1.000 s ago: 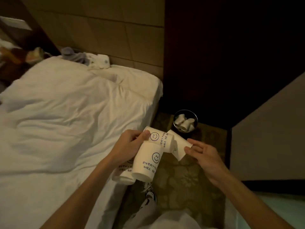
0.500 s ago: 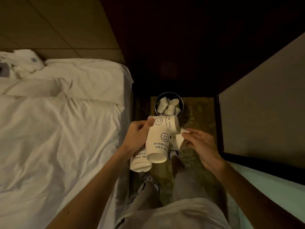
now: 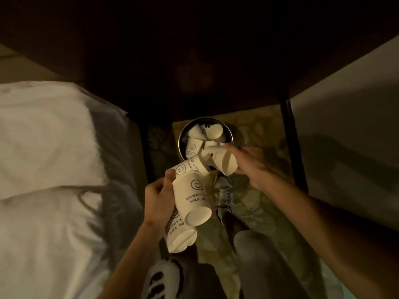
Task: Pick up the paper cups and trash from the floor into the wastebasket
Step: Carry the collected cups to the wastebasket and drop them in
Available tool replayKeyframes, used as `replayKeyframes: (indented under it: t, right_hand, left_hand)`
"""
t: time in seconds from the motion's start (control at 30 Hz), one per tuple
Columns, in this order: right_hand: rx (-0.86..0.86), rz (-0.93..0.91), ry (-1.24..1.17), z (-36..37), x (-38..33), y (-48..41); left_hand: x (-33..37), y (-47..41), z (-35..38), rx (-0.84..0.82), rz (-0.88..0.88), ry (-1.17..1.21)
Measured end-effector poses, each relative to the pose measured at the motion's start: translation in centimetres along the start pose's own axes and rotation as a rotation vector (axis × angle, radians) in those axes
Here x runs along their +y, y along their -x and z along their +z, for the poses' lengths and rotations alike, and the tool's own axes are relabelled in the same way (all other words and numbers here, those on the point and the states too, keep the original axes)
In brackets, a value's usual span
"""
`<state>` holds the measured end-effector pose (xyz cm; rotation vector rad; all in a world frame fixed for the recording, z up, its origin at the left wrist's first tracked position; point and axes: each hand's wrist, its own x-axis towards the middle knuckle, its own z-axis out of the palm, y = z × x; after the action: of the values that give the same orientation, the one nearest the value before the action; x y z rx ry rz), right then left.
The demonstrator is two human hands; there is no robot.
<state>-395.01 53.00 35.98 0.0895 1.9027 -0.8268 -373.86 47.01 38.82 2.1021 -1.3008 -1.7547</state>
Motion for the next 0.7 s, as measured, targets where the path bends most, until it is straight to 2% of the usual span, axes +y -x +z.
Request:
replayKeyframes:
  t: [0.17,0.27,0.43,0.57,0.63,0.7]
  right_hand:
    - [0.063,0.072,-0.091,3.7,1.9,-8.2]
    - [0.123,0.084,-0.141,5.3,2.4,-12.0]
    - [0.063,0.132,-0.141,7.6,3.7,-16.3]
    - [0.062,-0.058,0.021,7.3,4.8,-14.6]
    - [-0.063,-0.084,0.072,6.5,5.3,-12.7]
    - [-0.288,-0.016,0.069,5.7,5.8,-11.0]
  left_hand:
    - [-3.1,-6.4,1.2,-0.035,-0.024,-0.109]
    - [-3.1,-10.0,2.4,-0.063,0.031,-0.191]
    - [-3.5,-15.7,4.1,-0.138,0.075,-0.328]
    - [-3.8,-17.9,4.4,-0.192,0.136,-0.430]
    - [-3.7,-18.2,4.8,-0.251,0.197,-0.470]
    - [-3.5,-18.1,5.3,-0.313,0.248,-0.487]
